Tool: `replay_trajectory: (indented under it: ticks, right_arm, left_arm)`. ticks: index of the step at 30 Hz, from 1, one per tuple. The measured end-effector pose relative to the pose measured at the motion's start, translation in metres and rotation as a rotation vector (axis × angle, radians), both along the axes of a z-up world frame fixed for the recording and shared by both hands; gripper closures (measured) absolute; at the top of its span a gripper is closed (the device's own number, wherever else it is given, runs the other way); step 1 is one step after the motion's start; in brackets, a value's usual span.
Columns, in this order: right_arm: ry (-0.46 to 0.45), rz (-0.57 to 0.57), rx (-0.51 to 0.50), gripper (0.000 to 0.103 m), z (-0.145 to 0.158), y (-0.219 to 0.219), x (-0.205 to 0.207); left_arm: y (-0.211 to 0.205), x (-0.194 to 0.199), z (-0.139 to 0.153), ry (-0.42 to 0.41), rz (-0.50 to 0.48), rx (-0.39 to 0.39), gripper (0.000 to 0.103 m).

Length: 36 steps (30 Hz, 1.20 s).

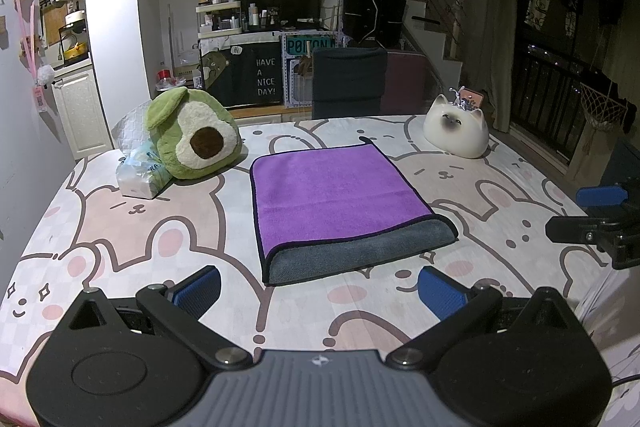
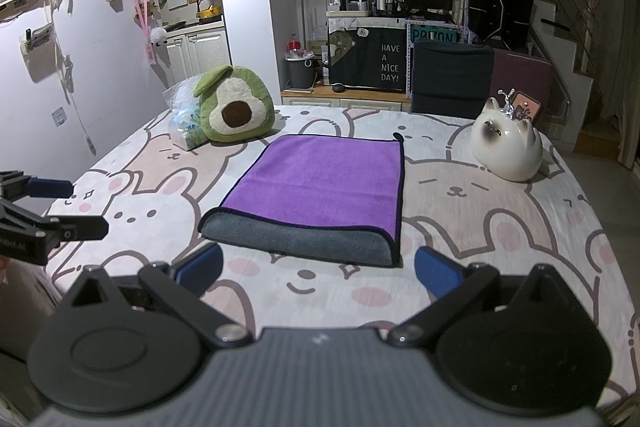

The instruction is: Fold towel

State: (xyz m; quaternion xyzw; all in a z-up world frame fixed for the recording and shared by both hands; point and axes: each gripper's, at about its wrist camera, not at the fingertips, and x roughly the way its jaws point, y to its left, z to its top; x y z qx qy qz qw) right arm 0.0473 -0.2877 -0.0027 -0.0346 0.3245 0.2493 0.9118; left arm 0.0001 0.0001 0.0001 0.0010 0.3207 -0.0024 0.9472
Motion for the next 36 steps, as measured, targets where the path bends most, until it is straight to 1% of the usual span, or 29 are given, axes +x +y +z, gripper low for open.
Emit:
replay_trajectory:
  ticks: [21, 25, 29, 34, 36]
  right_arm:
    - [0.000, -0.001, -0.001, 0.000, 0.0007, -0.0001, -0.0007]
    - [-0.001, -0.002, -0.004, 0.000, 0.0013, -0.0024, -0.0007]
    - [-0.003, 0.004, -0.025, 0.000, -0.0010, -0.0014, -0.0014]
    - [0.001, -0.001, -0.007, 0.000, 0.0006, -0.0051, 0.0006]
    - [-0.005, -0.007, -0.015, 0.000, 0.0025, -0.0040, 0.0002]
  left_arm:
    - [-0.0004, -0.0003, 0.0003, -0.004, 0.006, 0.004, 0.000]
    - [-0.0006, 0.0007, -0.0003, -0.001, -0.004, -0.018, 0.000]
    - [-0.0051, -0.0006, -0.0001, -0.004, -0.003, -0.016, 0.000]
    - [-0.0036, 0.0022, 0.0020, -0.010, -0.005, -0.023, 0.000]
    - [-0.0042, 0.0030, 0.0037, -0.014, -0.010, -0.026, 0.000]
